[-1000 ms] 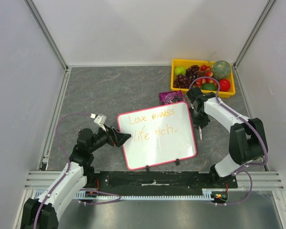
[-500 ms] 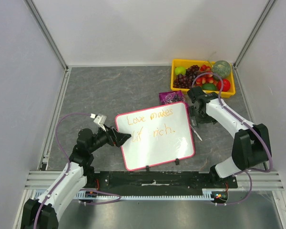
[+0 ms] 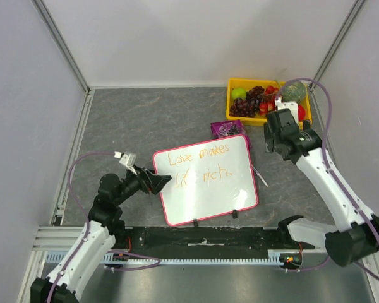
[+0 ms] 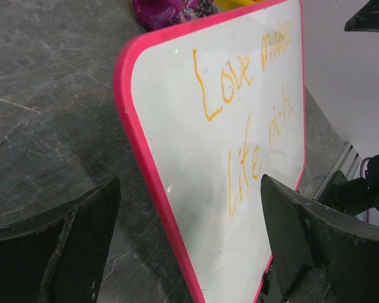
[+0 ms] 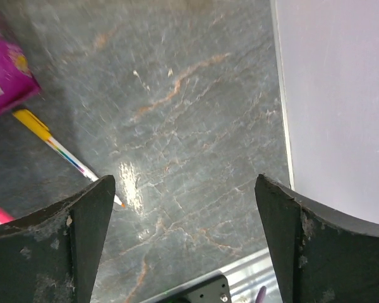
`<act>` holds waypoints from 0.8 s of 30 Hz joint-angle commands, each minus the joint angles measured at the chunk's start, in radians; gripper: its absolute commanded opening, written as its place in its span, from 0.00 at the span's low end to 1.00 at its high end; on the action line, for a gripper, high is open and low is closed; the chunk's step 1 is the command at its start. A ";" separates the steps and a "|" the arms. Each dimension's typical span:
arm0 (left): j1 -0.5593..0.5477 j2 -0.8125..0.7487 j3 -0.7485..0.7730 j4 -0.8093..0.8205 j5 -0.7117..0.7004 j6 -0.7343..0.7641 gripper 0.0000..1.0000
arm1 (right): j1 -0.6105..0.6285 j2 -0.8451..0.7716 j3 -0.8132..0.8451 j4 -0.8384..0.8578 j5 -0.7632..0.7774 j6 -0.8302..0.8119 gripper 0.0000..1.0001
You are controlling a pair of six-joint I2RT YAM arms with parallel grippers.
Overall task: Write a sentence on the whiteboard
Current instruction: Reset both arms
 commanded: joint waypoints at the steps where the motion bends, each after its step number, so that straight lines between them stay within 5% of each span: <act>1: 0.001 -0.139 0.077 -0.126 -0.104 -0.056 0.95 | 0.002 -0.135 0.006 0.097 -0.022 -0.009 0.98; 12: 0.001 -0.338 0.319 -0.618 -0.555 -0.140 0.96 | 0.002 -0.262 -0.068 0.217 -0.214 0.020 0.98; 24: 0.001 0.049 0.663 -0.816 -0.598 0.002 0.96 | 0.002 -0.534 -0.256 0.367 -0.228 0.017 0.98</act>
